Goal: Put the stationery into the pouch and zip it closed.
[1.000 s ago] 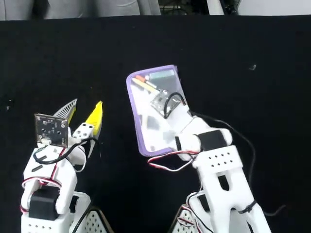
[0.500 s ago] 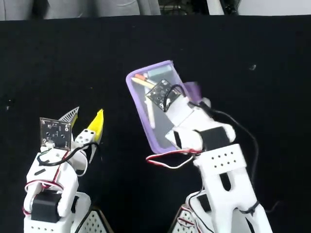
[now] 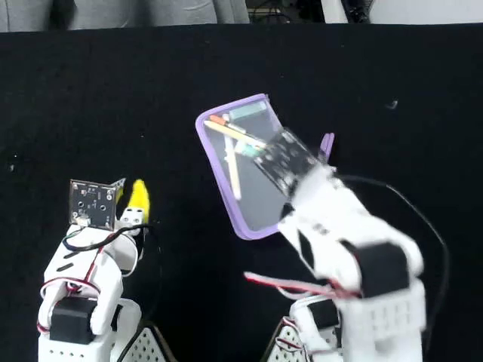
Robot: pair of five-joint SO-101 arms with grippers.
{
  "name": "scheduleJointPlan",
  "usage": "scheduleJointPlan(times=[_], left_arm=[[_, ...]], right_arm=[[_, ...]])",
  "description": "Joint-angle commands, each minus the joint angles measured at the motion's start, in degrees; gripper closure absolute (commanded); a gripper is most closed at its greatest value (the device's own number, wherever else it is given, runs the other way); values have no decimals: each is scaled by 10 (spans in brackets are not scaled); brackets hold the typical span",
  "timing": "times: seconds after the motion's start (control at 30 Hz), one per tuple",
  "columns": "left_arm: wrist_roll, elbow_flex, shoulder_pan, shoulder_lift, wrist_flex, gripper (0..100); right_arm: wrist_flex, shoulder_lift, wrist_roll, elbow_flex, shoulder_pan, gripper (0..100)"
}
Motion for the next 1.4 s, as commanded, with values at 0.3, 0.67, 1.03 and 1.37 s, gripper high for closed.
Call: scheduleJointPlan(times=[0.3,0.67,1.03,1.37], left_arm=[[3,22,-9,-4,93,970],[6,96,-108,-4,117,971],[3,196,-108,-3,120,971],[5,240,-108,-3,119,970]], right_arm=[[-36,-394,-1,162,95,945],[-164,-454,-4,327,98,945],[-218,-454,-117,543,115,946],[-221,-455,-198,631,219,943]])
